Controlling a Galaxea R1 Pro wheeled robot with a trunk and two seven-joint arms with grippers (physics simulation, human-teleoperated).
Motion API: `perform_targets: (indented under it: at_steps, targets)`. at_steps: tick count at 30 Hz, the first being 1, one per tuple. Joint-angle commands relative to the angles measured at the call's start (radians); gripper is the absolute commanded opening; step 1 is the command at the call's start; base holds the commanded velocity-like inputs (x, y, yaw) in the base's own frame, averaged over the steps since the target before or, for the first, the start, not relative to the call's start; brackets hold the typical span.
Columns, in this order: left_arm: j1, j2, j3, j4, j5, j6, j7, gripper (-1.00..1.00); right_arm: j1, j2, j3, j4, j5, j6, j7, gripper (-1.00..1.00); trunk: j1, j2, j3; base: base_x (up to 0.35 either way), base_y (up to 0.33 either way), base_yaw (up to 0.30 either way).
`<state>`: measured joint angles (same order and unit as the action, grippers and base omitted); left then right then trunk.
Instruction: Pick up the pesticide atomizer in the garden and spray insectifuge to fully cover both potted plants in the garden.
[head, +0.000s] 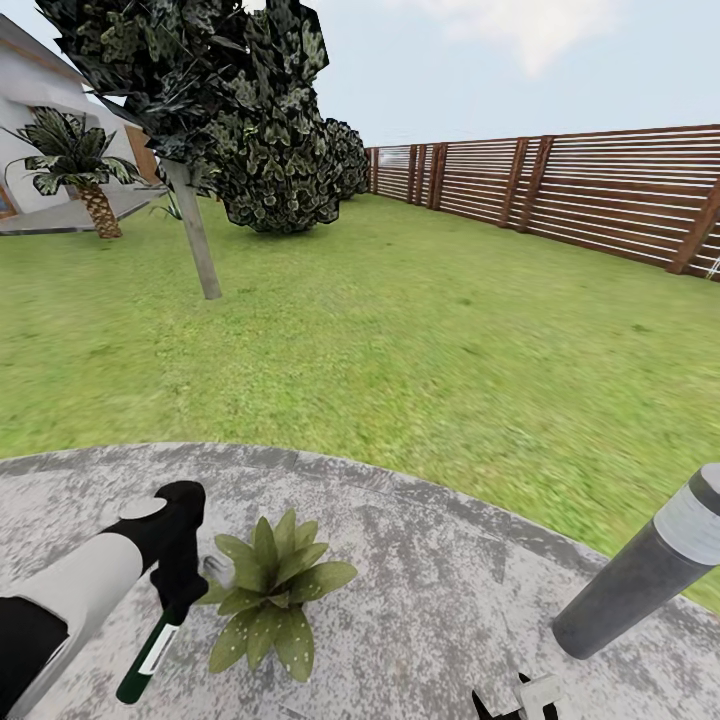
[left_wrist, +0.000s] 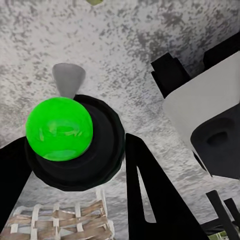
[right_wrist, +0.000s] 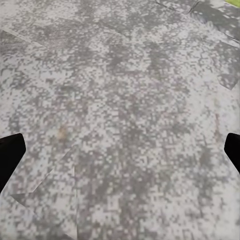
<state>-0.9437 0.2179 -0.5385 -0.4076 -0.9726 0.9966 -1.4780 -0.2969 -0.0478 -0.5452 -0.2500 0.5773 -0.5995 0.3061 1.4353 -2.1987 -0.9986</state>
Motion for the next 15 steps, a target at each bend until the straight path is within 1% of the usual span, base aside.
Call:
perform_targets:
  at_steps: [1,4,6,9,11,13,15]
  targets:
    - [-0.001,0.001,-0.002,-0.003,-0.008,0.011,-0.009,-1.00,-0.001,0.000,-0.009,0.000,0.003,-0.003,0.008,1.00,0.000,0.000,-0.001,0.000,0.000,0.000]
    - [0.000,0.009,-0.002,0.000,-0.009,0.011,-0.006,-1.00,-0.001,0.000,-0.009,0.000,0.003,-0.003,0.008,1.00,0.000,0.000,-0.001,0.000,0.000,0.045]
    - [0.001,0.016,-0.002,0.005,-0.010,0.011,-0.007,-1.00,-0.001,0.000,-0.009,0.000,0.003,-0.003,0.008,1.00,0.000,0.000,-0.001,0.000,0.000,0.210]
    - [0.003,0.020,-0.001,0.007,-0.011,0.010,-0.006,-1.00,-0.001,0.000,-0.009,0.000,0.003,-0.002,0.008,1.00,0.000,0.000,-0.001,0.000,0.000,0.257]
    - [0.004,0.023,0.000,0.008,-0.011,0.010,0.004,-1.00,-0.001,0.000,-0.009,0.001,0.003,-0.003,0.008,1.00,0.000,0.000,-0.001,0.000,0.000,0.182]
    - [0.006,0.022,0.000,0.009,-0.009,0.011,0.022,-1.00,-0.001,0.000,-0.009,0.001,0.003,-0.003,0.008,1.00,0.000,0.000,-0.001,0.000,0.000,0.047]
    - [0.006,0.014,-0.001,0.008,-0.008,0.011,0.028,-1.00,-0.001,0.000,-0.009,0.001,0.003,-0.003,0.008,1.00,0.000,0.000,-0.001,0.000,0.000,0.006]
